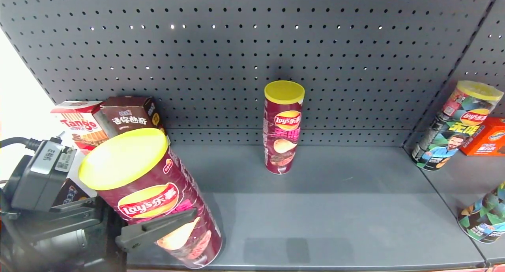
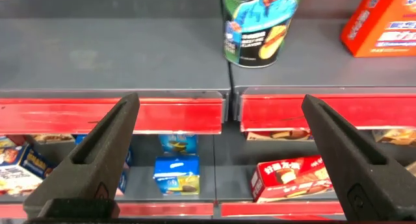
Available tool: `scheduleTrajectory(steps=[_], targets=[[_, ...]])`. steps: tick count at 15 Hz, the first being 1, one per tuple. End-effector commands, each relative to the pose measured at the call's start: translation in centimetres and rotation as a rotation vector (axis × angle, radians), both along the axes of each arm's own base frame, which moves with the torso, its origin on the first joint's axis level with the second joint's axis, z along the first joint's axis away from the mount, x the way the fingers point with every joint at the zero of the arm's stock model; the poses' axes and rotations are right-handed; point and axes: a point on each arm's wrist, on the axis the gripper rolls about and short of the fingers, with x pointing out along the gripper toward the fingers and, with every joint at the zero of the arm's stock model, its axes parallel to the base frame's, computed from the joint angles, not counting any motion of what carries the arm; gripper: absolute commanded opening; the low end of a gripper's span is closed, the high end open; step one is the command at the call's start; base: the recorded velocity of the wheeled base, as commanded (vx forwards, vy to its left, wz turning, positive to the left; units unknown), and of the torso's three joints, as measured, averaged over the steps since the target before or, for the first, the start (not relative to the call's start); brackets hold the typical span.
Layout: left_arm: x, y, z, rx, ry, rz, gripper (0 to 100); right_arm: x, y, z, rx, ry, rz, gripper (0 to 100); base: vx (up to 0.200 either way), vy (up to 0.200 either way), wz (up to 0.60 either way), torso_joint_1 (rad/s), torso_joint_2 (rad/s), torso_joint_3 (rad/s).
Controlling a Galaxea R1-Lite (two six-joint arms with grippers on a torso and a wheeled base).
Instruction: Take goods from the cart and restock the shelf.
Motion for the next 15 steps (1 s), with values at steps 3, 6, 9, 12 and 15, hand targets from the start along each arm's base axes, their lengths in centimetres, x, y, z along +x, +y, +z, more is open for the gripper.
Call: scheduleTrajectory(steps=[3,6,9,12,15], targets=[[0.0,0.0,-0.1,0.001,0.003,-0.003,0,0.0,0.0,0.0,-0.003,0.002,0.001,100,0.0,0.0,0.0,0.0,0.0,0.0],[-1.1,0.5,-0.9,0.005,0.021,-0.017,0,0.0,0.0,0.1,-0.028,0.006,-0.001,100,0.0,0.0,0.0,0.0,0.0,0.0],[-1.4,0.7,-0.8,-0.003,0.016,-0.01,0,0.8,0.1,8.6,0.041,-0.045,0.095,100,0.0,0.0,0.0,0.0,0.0,0.0],[0.4,0.0,1.1,-0.019,-0.033,-0.012,0,-0.3,0.2,12.9,-0.009,-0.071,0.238,100,0.0,0.0,0.0,0.0,0.0,0.0],[2.7,-1.3,4.7,-0.051,-0.112,-0.012,0,1.1,0.5,16.6,-0.106,-0.051,0.399,100,0.0,0.0,0.0,0.0,0.0,0.0]])
